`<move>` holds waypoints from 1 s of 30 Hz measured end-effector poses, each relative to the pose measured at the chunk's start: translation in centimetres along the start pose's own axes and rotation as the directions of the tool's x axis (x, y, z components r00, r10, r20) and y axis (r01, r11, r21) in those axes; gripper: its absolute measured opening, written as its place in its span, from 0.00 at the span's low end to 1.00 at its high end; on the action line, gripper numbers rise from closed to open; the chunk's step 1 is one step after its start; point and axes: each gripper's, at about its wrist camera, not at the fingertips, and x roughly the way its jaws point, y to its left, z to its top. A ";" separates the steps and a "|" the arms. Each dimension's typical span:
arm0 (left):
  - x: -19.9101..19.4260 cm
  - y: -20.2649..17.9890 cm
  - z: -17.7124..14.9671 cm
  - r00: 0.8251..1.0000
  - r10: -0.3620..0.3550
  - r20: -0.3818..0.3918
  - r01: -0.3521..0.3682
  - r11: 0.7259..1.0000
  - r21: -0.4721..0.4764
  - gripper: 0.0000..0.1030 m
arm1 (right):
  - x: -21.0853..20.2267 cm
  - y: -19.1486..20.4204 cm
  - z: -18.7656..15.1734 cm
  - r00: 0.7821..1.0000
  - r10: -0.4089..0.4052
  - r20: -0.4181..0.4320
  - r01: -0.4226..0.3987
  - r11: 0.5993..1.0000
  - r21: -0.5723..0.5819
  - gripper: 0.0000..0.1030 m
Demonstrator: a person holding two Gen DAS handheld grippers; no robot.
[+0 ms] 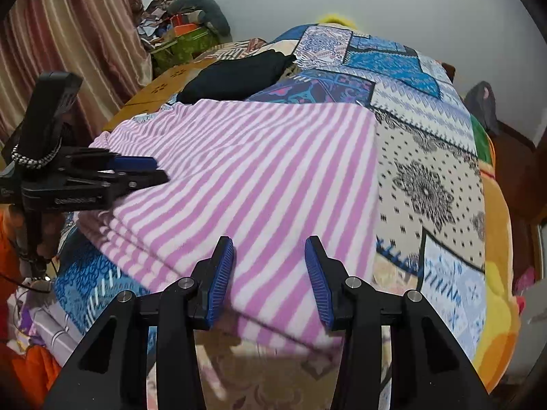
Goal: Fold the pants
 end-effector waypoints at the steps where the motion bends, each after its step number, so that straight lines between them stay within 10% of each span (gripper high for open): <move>1: -0.4 0.4 -0.4 1.000 -0.009 -0.002 0.009 1.000 -0.011 0.39 | -0.2 0.0 -0.2 1.000 -0.001 -0.002 0.001 1.000 0.002 0.39; 8: -4.9 6.3 -3.1 0.993 0.110 0.036 -0.101 0.976 -0.195 0.40 | -2.0 0.9 1.4 1.000 -0.007 0.012 0.007 0.999 -0.034 0.39; 18: -13.4 18.2 -11.7 0.967 0.233 0.099 -0.141 0.821 -0.554 0.51 | -1.0 5.4 4.9 0.994 0.059 0.090 -0.050 0.993 -0.102 0.40; 30: -11.0 23.6 -17.8 0.988 0.072 0.137 0.050 0.692 -0.720 0.57 | 5.4 10.1 4.8 0.995 0.088 -0.042 -0.093 0.983 -0.159 0.41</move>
